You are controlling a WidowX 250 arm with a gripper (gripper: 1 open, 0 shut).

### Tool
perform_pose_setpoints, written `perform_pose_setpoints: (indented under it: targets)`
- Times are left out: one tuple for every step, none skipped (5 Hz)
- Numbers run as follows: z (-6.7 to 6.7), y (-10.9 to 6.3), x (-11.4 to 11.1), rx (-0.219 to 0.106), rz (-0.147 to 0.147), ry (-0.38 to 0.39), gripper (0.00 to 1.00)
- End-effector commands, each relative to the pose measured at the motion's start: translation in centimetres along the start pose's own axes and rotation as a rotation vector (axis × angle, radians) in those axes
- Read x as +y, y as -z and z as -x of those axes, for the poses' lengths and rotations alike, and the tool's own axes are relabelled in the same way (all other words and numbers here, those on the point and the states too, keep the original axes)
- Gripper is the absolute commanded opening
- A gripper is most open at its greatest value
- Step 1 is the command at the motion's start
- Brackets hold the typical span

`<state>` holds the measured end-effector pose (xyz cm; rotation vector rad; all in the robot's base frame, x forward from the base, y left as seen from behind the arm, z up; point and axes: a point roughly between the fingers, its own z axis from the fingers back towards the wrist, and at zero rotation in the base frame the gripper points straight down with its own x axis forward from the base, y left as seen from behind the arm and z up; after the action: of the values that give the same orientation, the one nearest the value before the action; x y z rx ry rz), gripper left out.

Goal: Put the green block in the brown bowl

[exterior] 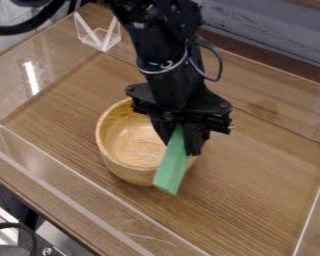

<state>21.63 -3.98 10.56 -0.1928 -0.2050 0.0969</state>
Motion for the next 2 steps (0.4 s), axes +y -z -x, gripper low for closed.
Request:
perform_pose_setpoints:
  targets:
    - [-0.54, -0.32, 0.07, -0.024, 0.009, -0.002, 0.0]
    - [-0.5, -0.46, 0.69, -0.024, 0.009, -0.007, 0.0]
